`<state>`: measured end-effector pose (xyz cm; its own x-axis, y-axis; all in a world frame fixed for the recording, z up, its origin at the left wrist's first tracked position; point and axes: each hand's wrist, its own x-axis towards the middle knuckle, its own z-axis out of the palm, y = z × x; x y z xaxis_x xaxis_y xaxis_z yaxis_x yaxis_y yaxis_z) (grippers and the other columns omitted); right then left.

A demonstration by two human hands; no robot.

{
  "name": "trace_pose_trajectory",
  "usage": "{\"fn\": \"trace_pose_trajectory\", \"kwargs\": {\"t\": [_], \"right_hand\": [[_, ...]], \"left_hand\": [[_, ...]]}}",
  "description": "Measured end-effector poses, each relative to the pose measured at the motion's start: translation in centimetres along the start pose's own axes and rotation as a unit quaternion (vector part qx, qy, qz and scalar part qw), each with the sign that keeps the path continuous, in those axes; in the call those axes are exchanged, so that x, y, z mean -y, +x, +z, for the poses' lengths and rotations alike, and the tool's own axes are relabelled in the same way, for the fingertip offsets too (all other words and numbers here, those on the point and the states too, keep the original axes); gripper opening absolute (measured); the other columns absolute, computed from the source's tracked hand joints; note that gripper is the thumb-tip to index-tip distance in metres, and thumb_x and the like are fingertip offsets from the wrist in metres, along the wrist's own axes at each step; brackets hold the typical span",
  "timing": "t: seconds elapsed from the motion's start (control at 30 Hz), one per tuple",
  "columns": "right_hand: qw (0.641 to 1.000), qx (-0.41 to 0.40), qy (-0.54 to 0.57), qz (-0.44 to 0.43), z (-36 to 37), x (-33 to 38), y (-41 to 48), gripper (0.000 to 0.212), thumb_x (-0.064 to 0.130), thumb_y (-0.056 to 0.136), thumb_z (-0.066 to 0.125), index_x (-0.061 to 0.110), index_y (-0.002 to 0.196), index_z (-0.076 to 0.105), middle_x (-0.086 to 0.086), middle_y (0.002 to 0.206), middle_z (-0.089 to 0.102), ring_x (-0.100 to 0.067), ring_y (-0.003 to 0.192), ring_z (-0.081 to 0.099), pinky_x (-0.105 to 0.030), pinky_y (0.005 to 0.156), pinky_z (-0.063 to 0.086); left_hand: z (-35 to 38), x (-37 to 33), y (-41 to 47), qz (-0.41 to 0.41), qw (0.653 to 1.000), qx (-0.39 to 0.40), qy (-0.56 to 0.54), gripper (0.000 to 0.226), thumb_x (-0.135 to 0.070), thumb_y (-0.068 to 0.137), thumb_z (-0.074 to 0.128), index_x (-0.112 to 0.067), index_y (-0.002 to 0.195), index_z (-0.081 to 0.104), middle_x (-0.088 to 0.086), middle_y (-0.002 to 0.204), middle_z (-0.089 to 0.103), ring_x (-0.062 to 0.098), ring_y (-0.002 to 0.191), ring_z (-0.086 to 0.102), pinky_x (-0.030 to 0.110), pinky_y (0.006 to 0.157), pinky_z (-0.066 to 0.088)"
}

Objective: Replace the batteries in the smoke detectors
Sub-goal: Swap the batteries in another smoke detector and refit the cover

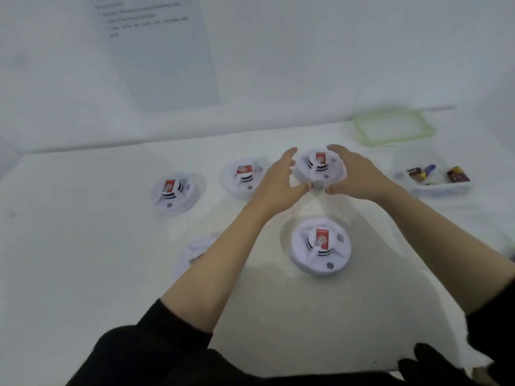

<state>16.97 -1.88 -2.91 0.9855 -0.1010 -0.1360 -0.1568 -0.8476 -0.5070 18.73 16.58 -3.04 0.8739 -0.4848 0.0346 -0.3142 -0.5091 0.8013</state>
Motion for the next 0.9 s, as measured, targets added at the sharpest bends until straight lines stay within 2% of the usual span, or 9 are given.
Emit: {"fn": "trace_pose_trajectory", "kwargs": {"t": [0.13, 0.2, 0.33, 0.43, 0.5, 0.57, 0.63, 0.8, 0.9], "right_hand": [[0.996, 0.01, 0.088, 0.017, 0.2, -1.2, 0.8, 0.099, 0.005, 0.072, 0.075, 0.019, 0.149, 0.014, -0.009, 0.139, 0.047, -0.028, 0.119, 0.05, -0.026, 0.08, 0.036], [0.993, -0.011, 0.117, 0.021, 0.3, -1.5, 0.8, 0.097, 0.006, 0.073, 0.076, 0.018, 0.149, 0.017, -0.01, 0.135, 0.051, -0.026, 0.116, 0.051, -0.022, 0.082, 0.034], [0.984, -0.034, 0.174, 0.017, 0.0, -1.8, 0.6, 0.09, 0.008, 0.074, 0.077, 0.018, 0.147, 0.025, -0.01, 0.132, 0.054, -0.021, 0.114, 0.05, -0.019, 0.085, 0.031], [0.98, -0.048, 0.193, 0.002, -0.3, -2.2, 0.4, 0.08, 0.012, 0.073, 0.078, 0.014, 0.142, 0.037, -0.004, 0.134, 0.051, -0.021, 0.121, 0.048, -0.022, 0.09, 0.034], [0.965, -0.051, 0.258, -0.013, -1.1, -2.4, -0.1, 0.068, 0.015, 0.074, 0.078, 0.017, 0.136, 0.048, 0.0, 0.133, 0.052, -0.02, 0.118, 0.05, -0.025, 0.093, 0.038], [0.939, -0.048, 0.339, -0.036, -2.0, -2.2, -1.0, 0.056, 0.022, 0.079, 0.075, 0.025, 0.131, 0.054, 0.002, 0.13, 0.054, -0.019, 0.115, 0.053, -0.034, 0.1, 0.041], [0.912, -0.029, 0.405, -0.062, -2.7, -1.7, -2.1, 0.054, 0.036, 0.08, 0.069, 0.033, 0.131, 0.052, 0.002, 0.13, 0.055, -0.018, 0.117, 0.054, -0.04, 0.103, 0.041], [0.806, 0.119, 0.576, -0.063, -2.8, 0.6, -3.8, 0.094, 0.072, 0.062, 0.068, 0.034, 0.142, 0.036, -0.005, 0.138, 0.052, -0.028, 0.119, 0.056, -0.041, 0.101, 0.045], [0.714, 0.141, 0.681, -0.077, -2.9, 1.8, -4.6, 0.084, 0.063, 0.072, 0.059, 0.021, 0.142, 0.039, -0.015, 0.136, 0.053, -0.036, 0.118, 0.056, -0.045, 0.098, 0.048]], "left_hand": [[2.3, -0.2, 2.8, -0.01, 1.0, 0.008, -0.001, 0.053, -0.008, 0.084, 0.069, -0.007, 0.13, 0.044, -0.007, 0.116, 0.053, 0.011, 0.105, 0.054, 0.008, 0.065, 0.037], [2.8, 0.0, 3.8, -0.019, 1.0, 0.002, -0.006, 0.07, -0.013, 0.08, 0.075, -0.007, 0.139, 0.038, -0.002, 0.127, 0.056, 0.016, 0.116, 0.055, 0.008, 0.074, 0.039], [3.2, 0.6, 4.7, -0.039, 0.999, 0.007, -0.001, 0.108, -0.026, 0.074, 0.082, -0.01, 0.154, 0.011, 0.004, 0.141, 0.053, 0.02, 0.13, 0.049, 0.027, 0.097, 0.043], [2.4, 0.7, 4.6, -0.053, 0.998, 0.007, -0.038, 0.111, -0.028, 0.072, 0.085, -0.015, 0.155, 0.012, 0.006, 0.146, 0.047, 0.022, 0.134, 0.045, 0.038, 0.107, 0.042], [1.6, 0.6, 4.1, -0.058, 0.995, 0.002, -0.083, 0.109, -0.025, 0.073, 0.085, -0.017, 0.155, 0.013, 0.003, 0.14, 0.049, 0.021, 0.129, 0.05, 0.032, 0.101, 0.047], [0.6, 0.2, 3.2, -0.054, 0.99, -0.002, -0.131, 0.103, -0.021, 0.076, 0.083, -0.019, 0.154, 0.015, -0.002, 0.129, 0.051, 0.015, 0.117, 0.054, 0.018, 0.085, 0.052], [-0.2, -0.5, 2.3, -0.044, 0.984, -0.002, -0.172, 0.098, -0.017, 0.078, 0.08, -0.022, 0.153, 0.018, -0.004, 0.128, 0.051, 0.012, 0.113, 0.056, 0.014, 0.077, 0.052], [-1.2, -3.1, 0.2, 0.013, 0.967, 0.007, -0.254, 0.101, -0.011, 0.075, 0.082, -0.021, 0.153, 0.018, 0.005, 0.135, 0.055, 0.008, 0.112, 0.061, 0.015, 0.08, 0.053], [-1.2, -3.9, -0.6, 0.047, 0.968, -0.011, -0.246, 0.107, -0.04, 0.06, 0.079, -0.029, 0.149, 0.019, -0.008, 0.132, 0.056, 0.004, 0.118, 0.057, 0.029, 0.098, 0.049]]}}
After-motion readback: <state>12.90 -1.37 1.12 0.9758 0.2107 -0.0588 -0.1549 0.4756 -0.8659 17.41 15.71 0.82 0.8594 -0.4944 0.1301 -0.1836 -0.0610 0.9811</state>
